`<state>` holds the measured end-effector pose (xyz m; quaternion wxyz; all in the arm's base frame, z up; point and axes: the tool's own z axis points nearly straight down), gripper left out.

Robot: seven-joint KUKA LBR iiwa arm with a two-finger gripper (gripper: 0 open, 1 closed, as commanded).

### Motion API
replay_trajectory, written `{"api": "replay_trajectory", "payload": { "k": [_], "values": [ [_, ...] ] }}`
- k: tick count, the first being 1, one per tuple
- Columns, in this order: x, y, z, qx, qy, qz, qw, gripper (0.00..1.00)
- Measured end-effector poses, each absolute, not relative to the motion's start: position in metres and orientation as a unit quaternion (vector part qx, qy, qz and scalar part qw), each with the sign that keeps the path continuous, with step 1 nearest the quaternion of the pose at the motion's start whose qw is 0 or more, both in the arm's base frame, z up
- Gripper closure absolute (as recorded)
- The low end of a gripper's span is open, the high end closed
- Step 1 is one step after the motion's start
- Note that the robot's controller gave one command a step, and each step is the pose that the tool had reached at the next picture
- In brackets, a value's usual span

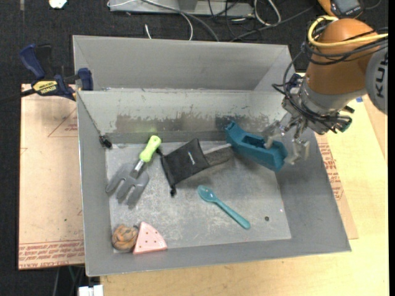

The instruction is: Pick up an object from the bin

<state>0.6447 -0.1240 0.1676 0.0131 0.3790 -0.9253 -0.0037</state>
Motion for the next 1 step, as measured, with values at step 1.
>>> {"api": "replay_trajectory", "payload": {
  "k": [1],
  "values": [
    [0.6441,-0.1234,0.1880,0.378,-0.926,-0.005,0.014,1.00]
  ]
}}
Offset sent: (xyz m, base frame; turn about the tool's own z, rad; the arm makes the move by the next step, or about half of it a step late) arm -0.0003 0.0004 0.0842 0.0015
